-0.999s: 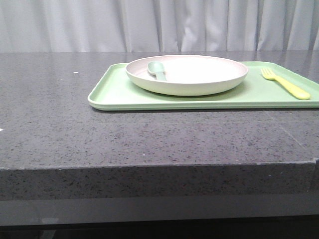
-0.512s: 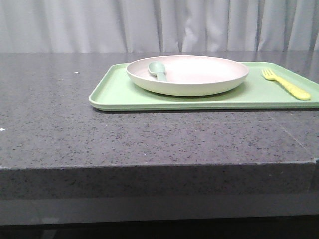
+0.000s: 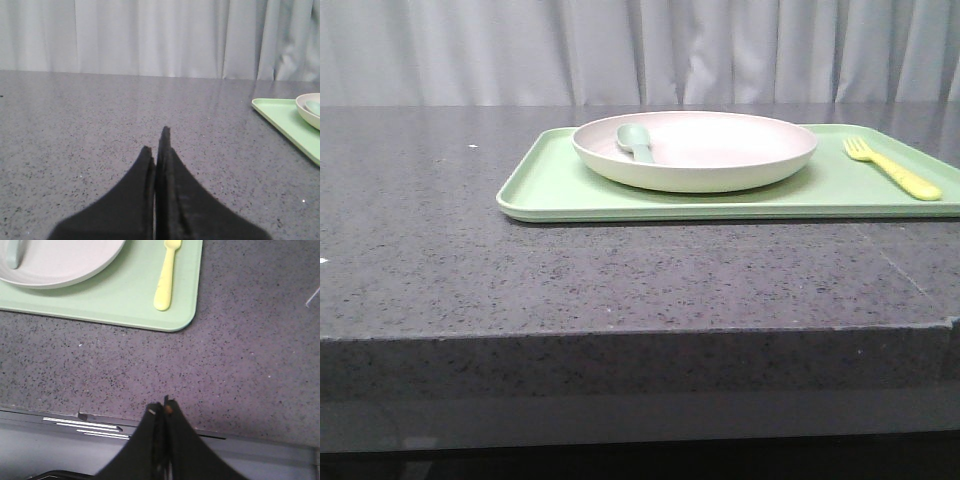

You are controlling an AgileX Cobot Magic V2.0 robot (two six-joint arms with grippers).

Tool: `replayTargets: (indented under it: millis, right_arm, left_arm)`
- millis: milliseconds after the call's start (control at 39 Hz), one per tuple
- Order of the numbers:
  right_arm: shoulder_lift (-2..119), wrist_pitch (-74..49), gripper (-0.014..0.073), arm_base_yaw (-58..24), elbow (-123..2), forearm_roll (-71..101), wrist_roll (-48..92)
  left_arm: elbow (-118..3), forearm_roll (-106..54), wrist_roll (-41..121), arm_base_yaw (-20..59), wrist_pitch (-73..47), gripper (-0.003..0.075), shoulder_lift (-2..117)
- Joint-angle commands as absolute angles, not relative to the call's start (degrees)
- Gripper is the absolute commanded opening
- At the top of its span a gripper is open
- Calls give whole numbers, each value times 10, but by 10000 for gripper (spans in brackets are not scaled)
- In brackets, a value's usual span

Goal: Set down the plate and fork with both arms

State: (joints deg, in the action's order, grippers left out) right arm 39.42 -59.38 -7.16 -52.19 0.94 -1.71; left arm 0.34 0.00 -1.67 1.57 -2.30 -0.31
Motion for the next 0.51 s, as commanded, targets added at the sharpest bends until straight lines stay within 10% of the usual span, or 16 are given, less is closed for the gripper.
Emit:
replayTargets:
  millis: [0, 487]
  right_arm:
    - [394, -563, -68, -71, -536, 3, -10]
    - [394, -564, -68, -71, -536, 3, -10]
  left_arm:
    - [5, -9, -7, 20, 33, -18, -16]
    - [5, -24, 11, 20, 28, -18, -16]
